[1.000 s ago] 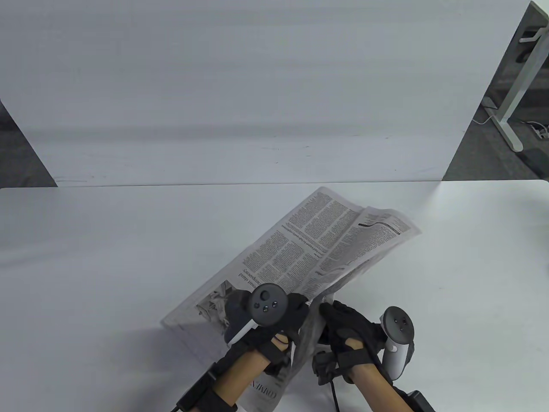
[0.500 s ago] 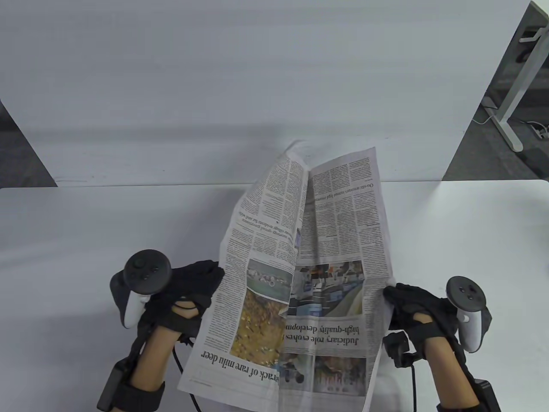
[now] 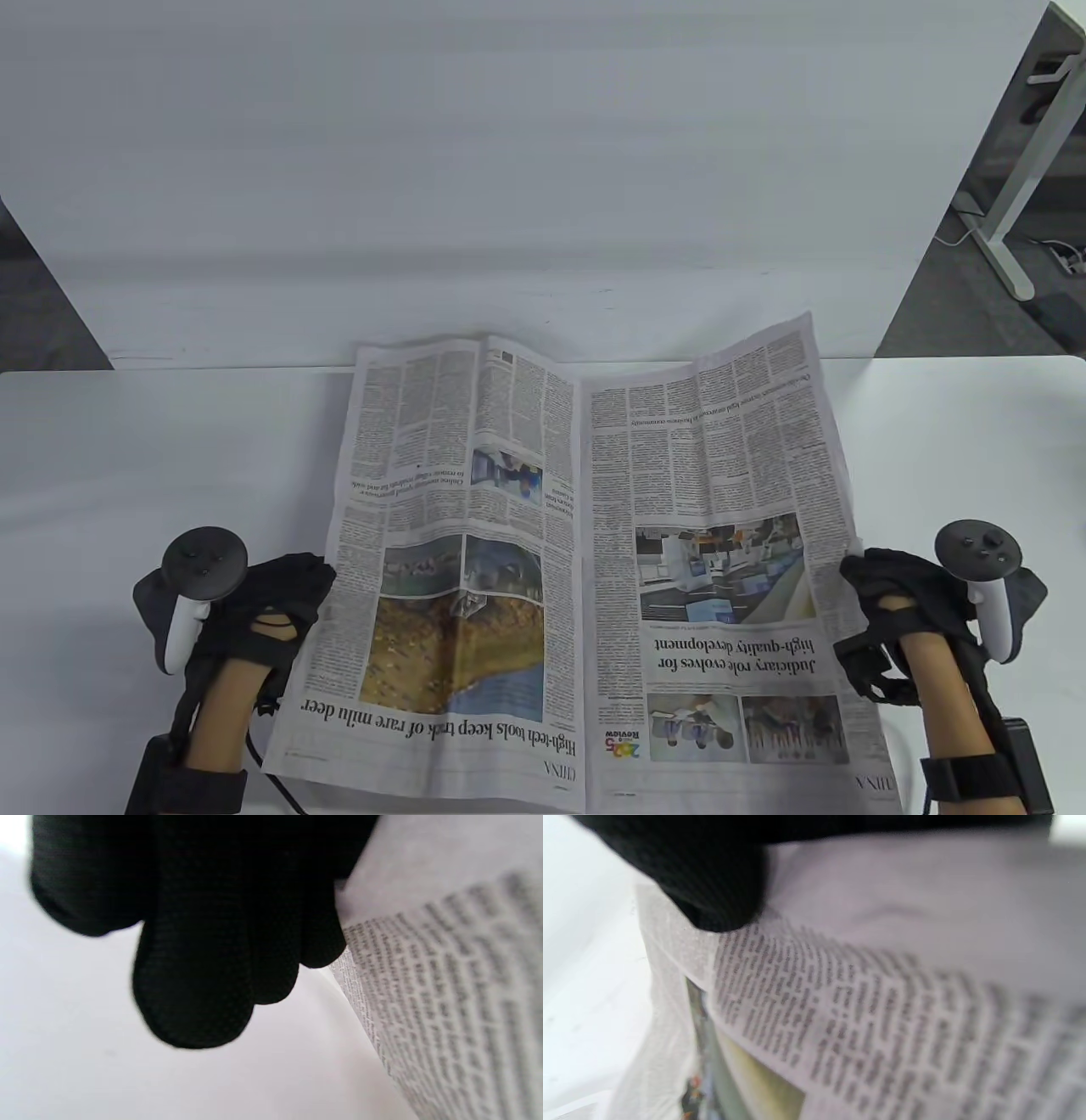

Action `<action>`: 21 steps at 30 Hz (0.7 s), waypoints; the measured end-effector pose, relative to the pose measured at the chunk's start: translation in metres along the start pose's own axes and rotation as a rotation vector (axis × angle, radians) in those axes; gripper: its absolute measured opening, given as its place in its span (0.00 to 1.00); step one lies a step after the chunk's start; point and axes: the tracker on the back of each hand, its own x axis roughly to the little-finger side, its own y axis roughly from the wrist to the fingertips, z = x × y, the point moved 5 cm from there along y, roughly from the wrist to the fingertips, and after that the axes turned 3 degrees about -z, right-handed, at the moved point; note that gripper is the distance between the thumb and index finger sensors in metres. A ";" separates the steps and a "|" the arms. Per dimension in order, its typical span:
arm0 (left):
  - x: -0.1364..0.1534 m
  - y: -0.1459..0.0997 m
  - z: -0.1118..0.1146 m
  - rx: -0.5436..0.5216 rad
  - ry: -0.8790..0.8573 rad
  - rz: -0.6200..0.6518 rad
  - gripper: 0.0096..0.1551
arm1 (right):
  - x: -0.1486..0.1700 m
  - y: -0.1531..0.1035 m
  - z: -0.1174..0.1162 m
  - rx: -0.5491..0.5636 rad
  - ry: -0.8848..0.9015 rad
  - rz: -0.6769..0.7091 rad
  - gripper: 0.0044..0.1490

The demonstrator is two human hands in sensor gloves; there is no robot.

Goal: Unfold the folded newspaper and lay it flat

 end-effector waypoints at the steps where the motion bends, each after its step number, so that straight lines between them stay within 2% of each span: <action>1: 0.003 0.000 0.001 -0.008 0.016 -0.010 0.20 | 0.001 0.001 0.001 0.012 -0.021 -0.002 0.26; 4: 0.018 0.004 0.006 -0.003 0.073 -0.064 0.21 | 0.005 0.006 0.003 0.061 -0.091 -0.009 0.26; 10: 0.045 0.010 0.016 0.032 0.138 -0.158 0.21 | 0.013 0.012 0.002 0.080 -0.170 -0.027 0.27; 16: 0.047 0.011 0.017 0.033 0.149 -0.164 0.21 | 0.015 0.014 -0.001 0.083 -0.183 -0.032 0.27; 19: 0.049 0.010 0.011 0.030 0.168 -0.182 0.24 | 0.013 0.013 0.001 0.113 -0.197 -0.024 0.32; 21: 0.055 0.009 -0.002 -0.004 0.186 -0.211 0.29 | 0.012 0.013 0.005 0.140 -0.202 0.013 0.38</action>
